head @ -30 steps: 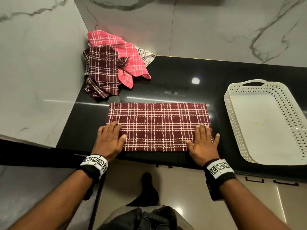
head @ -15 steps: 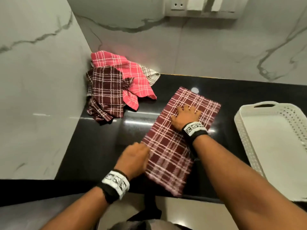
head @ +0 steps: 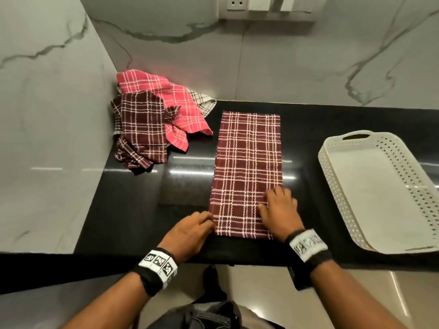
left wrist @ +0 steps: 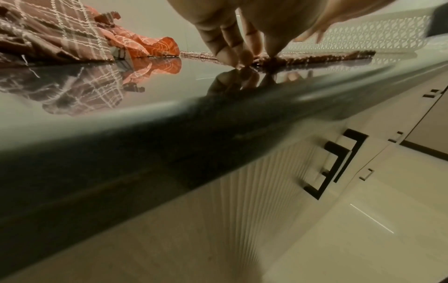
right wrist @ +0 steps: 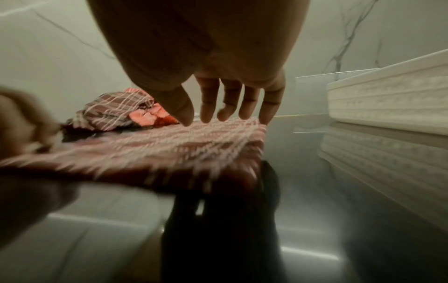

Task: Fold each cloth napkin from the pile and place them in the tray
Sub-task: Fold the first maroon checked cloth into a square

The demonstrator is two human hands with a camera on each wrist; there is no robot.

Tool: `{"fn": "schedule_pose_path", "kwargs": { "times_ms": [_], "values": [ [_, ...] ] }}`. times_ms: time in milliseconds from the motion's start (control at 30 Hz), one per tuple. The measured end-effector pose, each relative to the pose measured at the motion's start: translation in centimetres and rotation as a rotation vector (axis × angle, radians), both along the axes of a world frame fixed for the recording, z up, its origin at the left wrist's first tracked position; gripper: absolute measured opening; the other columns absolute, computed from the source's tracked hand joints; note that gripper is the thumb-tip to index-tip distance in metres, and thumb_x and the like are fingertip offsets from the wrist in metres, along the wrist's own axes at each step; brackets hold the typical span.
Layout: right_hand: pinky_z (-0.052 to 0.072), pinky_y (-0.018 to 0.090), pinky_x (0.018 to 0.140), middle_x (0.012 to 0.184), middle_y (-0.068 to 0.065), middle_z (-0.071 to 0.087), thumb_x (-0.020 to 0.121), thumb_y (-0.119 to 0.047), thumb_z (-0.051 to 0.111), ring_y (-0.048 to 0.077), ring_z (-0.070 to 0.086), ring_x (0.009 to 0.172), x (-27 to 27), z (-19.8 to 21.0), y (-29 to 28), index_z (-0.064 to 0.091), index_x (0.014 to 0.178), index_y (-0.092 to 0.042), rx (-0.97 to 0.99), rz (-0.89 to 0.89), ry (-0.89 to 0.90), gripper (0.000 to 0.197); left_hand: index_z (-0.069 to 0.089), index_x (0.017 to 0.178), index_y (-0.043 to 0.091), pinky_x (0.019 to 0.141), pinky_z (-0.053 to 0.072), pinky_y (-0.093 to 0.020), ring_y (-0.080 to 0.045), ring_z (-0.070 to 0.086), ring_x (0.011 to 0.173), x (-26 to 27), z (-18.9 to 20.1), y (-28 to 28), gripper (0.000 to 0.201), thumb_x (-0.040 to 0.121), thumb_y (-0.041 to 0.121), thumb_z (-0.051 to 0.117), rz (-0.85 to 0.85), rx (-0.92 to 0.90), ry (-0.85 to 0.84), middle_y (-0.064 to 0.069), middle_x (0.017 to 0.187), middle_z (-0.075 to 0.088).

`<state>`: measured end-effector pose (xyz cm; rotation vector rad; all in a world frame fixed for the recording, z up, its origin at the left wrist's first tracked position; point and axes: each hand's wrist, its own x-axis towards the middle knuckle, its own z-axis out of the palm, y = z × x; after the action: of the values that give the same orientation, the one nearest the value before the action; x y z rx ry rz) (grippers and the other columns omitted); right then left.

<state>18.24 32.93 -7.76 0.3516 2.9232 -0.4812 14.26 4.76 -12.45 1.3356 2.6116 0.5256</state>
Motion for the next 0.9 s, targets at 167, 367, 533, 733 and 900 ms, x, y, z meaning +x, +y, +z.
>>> {"fn": "schedule_pose_path", "kwargs": {
  "times_ms": [167,367,533,733,900],
  "values": [
    [0.044,0.043,0.098,0.127,-0.002,0.051,0.085,-0.055,0.063,0.024,0.046,0.121,11.6,-3.1,0.9,0.054,0.12,-0.026,0.025,0.109,0.026,0.046,0.064,0.123,0.017,0.086,0.054,-0.039,-0.022,0.058,0.106,2.9,-0.1,-0.5,0.046,0.092,0.049,0.051,0.036,-0.058,0.089,-0.001,0.13,0.059],
    [0.05,0.046,0.088,0.121,0.001,0.058,0.062,-0.02,0.09,0.027,0.048,0.114,15.5,-4.5,2.1,0.057,0.121,-0.02,0.043,0.221,0.135,0.067,0.055,0.116,0.017,0.083,0.053,-0.036,-0.023,0.054,0.1,7.0,0.8,0.0,0.062,0.065,0.036,0.086,0.081,-0.147,0.064,-0.002,0.12,0.057],
    [0.044,0.035,0.069,0.094,-0.002,0.062,0.077,-0.008,0.078,0.022,0.053,0.087,16.5,-4.0,1.7,0.06,0.091,-0.02,0.085,0.231,0.188,0.026,0.058,0.089,0.014,0.062,0.049,-0.035,-0.02,0.05,0.074,10.2,1.8,1.0,0.025,0.072,0.002,0.074,0.103,-0.048,0.131,-0.003,0.089,0.058],
    [0.043,0.039,0.084,0.094,-0.015,0.059,0.088,-0.014,0.069,0.013,0.053,0.099,19.7,0.6,2.8,0.063,0.094,-0.026,-0.237,0.189,0.19,0.015,0.059,0.104,0.021,0.08,0.052,-0.029,-0.01,0.063,0.088,12.4,6.0,-0.4,0.022,0.086,0.012,0.07,0.236,0.097,-0.192,0.009,0.099,0.067],
    [0.056,0.024,0.079,0.091,-0.002,0.075,0.091,-0.005,0.068,0.011,0.069,0.081,18.3,7.3,4.4,0.076,0.101,-0.017,-0.807,0.143,-0.017,0.018,0.073,0.105,0.029,0.084,0.05,-0.011,0.004,0.067,0.094,10.8,11.4,-1.5,0.025,0.089,0.01,0.071,0.253,0.095,-0.543,0.018,0.097,0.073]
  ]
}}
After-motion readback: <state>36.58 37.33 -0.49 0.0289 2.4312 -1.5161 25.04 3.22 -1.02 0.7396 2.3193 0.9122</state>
